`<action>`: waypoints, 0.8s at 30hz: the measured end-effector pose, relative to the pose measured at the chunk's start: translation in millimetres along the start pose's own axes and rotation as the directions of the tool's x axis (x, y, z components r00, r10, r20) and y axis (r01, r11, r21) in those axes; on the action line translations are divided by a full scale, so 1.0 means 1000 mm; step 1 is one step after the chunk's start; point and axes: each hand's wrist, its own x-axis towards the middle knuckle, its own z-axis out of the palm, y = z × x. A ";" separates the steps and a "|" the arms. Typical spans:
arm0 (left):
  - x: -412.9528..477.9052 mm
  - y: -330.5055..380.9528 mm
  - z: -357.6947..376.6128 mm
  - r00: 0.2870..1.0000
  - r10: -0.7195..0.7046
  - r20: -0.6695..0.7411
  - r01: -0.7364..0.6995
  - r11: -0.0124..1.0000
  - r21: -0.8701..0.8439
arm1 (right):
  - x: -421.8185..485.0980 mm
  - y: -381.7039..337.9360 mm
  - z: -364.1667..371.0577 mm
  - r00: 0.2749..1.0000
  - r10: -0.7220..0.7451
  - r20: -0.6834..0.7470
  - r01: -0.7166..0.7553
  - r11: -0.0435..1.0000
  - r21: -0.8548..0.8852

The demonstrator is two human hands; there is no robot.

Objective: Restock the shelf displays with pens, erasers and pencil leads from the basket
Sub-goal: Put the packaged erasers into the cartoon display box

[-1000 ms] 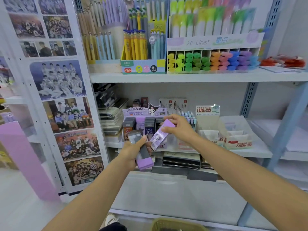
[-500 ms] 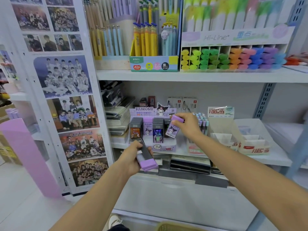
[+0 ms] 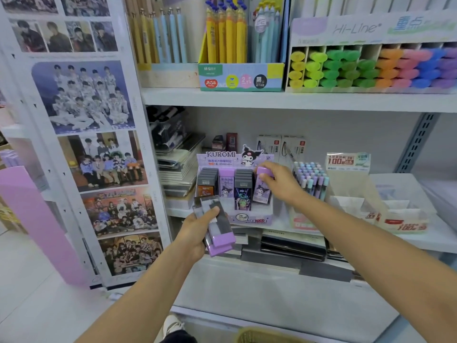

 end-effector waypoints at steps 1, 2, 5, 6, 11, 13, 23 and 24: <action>0.001 0.000 -0.001 1.000 0.006 -0.006 -0.006 1.000 -0.004 | 0.001 -0.002 -0.003 0.999 -0.009 -0.036 0.010 1.000 0.023; 0.002 0.000 -0.002 1.000 0.013 -0.013 -0.013 1.000 -0.006 | 0.002 -0.005 -0.007 0.997 -0.020 -0.081 0.023 0.999 0.036; 0.002 0.001 -0.003 0.999 0.035 -0.040 -0.035 0.999 0.003 | 0.003 -0.017 -0.020 0.971 -0.039 -0.236 0.061 0.994 0.089; 0.002 0.002 -0.004 0.998 0.043 -0.051 -0.042 0.999 0.011 | 0.003 -0.022 -0.023 0.961 -0.030 -0.274 0.072 0.987 0.146; 0.003 0.005 -0.012 0.995 0.088 -0.053 -0.087 0.996 0.007 | 0.002 -0.049 -0.018 0.972 -0.051 -0.230 0.136 0.919 0.370; 0.002 0.007 -0.017 0.993 0.101 -0.053 -0.102 0.995 -0.011 | 0.005 -0.057 -0.006 0.969 -0.132 -0.207 0.193 0.931 0.309; 0.012 0.014 -0.042 0.993 0.088 -0.083 -0.092 0.995 -0.035 | 0.024 -0.060 0.049 0.966 -0.256 -0.019 0.252 0.960 -0.121; 0.013 0.014 -0.043 0.993 0.087 -0.080 -0.090 0.995 -0.037 | 0.025 -0.060 0.049 0.970 -0.242 -0.035 0.237 0.964 -0.117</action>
